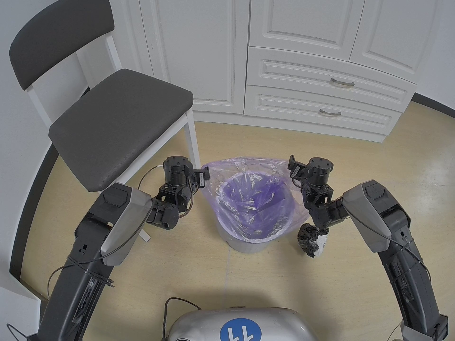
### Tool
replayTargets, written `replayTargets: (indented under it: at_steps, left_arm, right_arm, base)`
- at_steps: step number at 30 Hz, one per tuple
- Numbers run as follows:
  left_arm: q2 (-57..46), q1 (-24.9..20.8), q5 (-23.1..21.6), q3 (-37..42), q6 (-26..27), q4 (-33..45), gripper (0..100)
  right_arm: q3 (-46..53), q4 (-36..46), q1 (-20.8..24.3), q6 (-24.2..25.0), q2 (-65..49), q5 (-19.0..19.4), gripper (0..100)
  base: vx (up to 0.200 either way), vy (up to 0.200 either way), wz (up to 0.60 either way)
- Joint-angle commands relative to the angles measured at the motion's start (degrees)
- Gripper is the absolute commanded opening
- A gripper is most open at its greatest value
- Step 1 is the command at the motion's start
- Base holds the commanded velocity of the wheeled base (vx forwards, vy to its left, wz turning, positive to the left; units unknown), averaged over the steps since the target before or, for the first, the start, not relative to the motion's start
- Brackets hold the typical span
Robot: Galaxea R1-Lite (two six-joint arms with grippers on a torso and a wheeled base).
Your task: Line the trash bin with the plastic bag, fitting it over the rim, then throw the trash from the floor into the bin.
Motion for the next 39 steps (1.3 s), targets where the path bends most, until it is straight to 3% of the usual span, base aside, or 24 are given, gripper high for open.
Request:
replayTargets:
  at_steps: [1, 10, 17, 23, 26, 27, 28, 30, 35, 36, 39]
  left_arm:
    - [2.89, 0.11, 0.01, -2.66, -0.09, 1.29, 100]
    - [3.24, 0.38, 2.30, -2.66, 0.97, 9.38, 100]
    - [0.78, 0.03, 2.30, -2.66, 0.44, 9.64, 100]
    - [-8.98, -0.94, 1.59, 8.66, -0.88, 9.12, 100]
    - [-14.95, -1.12, -4.12, 18.51, -0.53, 8.77, 100]
    - [-14.95, -1.12, -4.12, 18.51, -0.53, 8.77, 100]
    - [-17.33, -1.29, -7.20, 22.81, -0.53, 8.94, 100]
    - [-18.12, -1.29, -7.81, 24.57, -0.53, 8.94, 100]
    - [-18.47, -0.85, -7.81, 27.65, -0.88, 8.50, 100]
    - [-18.73, -0.76, -7.99, 29.67, -0.97, 8.50, 100]
    - [-18.91, -0.76, -8.25, 32.57, -0.88, 8.41, 100]
  right_arm:
    - [-4.05, 1.85, 0.03, 0.83, 5.07, -0.06, 100]
    - [-6.16, 4.31, -0.49, 2.15, 6.83, -0.06, 100]
    - [-5.81, 4.22, -0.49, 4.26, 3.66, -0.15, 100]
    - [3.86, 4.75, -0.84, 4.87, -6.35, 0.56, 100]
    - [13.70, 6.33, -0.76, 5.05, -12.07, 5.66, 100]
    - [13.70, 6.33, -0.76, 5.05, -12.07, 5.66, 100]
    - [18.09, 6.86, -0.76, 5.93, -14.09, 10.14, 100]
    - [19.15, 7.39, -0.84, 6.45, -14.35, 11.37, 100]
    - [19.59, 18.81, -1.90, 6.45, -16.64, 11.81, 100]
    - [19.76, 25.32, -2.25, 6.54, -18.66, 12.34, 100]
    - [19.76, 33.67, -2.60, 6.37, -19.98, 12.34, 100]
  base:
    - [0.000, 0.000, 0.00]
    - [0.000, 0.000, 0.00]
    - [0.000, 0.000, 0.00]
    - [0.000, 0.000, 0.00]
    - [0.000, 0.000, 0.00]
    - [0.000, 0.000, 0.00]
    - [0.000, 0.000, 0.00]
    - [0.000, 0.000, 0.00]
    - [0.000, 0.000, 0.00]
    - [0.000, 0.000, 0.00]
    - [0.000, 0.000, 0.00]
